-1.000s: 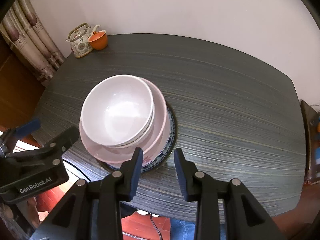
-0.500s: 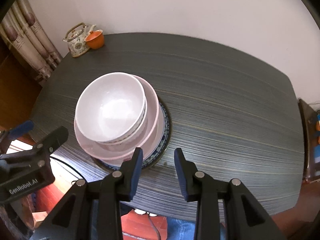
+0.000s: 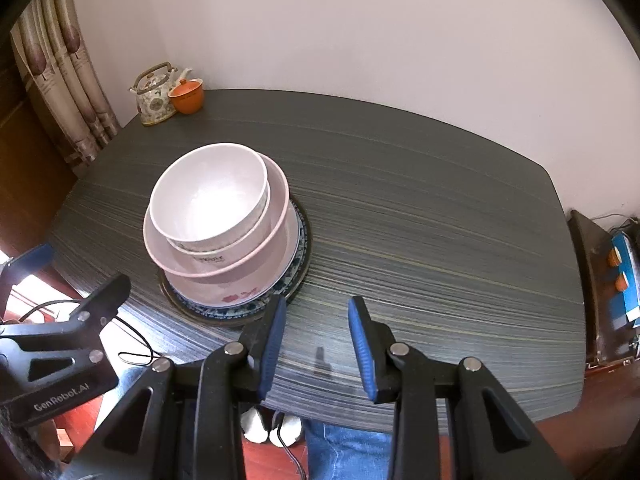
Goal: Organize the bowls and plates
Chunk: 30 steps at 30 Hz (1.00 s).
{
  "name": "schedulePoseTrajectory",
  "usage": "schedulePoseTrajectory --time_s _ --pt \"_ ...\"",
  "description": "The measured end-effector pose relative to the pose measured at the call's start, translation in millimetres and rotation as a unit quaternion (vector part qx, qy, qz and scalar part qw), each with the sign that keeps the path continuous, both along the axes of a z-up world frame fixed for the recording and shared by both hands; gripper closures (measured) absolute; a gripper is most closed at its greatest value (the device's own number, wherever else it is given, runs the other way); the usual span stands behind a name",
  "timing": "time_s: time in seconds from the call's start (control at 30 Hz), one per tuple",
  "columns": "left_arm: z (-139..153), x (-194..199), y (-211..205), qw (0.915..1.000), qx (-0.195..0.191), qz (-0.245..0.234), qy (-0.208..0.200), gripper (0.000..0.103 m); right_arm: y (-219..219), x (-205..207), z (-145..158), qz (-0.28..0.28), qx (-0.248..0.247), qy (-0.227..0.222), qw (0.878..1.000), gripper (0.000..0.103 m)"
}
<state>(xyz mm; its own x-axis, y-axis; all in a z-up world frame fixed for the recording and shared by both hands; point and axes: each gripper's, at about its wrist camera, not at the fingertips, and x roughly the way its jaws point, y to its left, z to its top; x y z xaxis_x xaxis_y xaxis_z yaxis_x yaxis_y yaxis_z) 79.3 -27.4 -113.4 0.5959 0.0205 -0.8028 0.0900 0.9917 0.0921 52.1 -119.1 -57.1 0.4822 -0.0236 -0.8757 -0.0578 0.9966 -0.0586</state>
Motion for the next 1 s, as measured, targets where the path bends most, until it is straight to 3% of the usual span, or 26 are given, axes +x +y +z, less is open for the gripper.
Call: schedulePoseTrajectory --time_s 1.0 --pt "-7 -2 -6 0.9997 -0.021 -0.006 0.005 0.001 0 -6 -17 0.012 0.007 0.012 1.000 0.070"
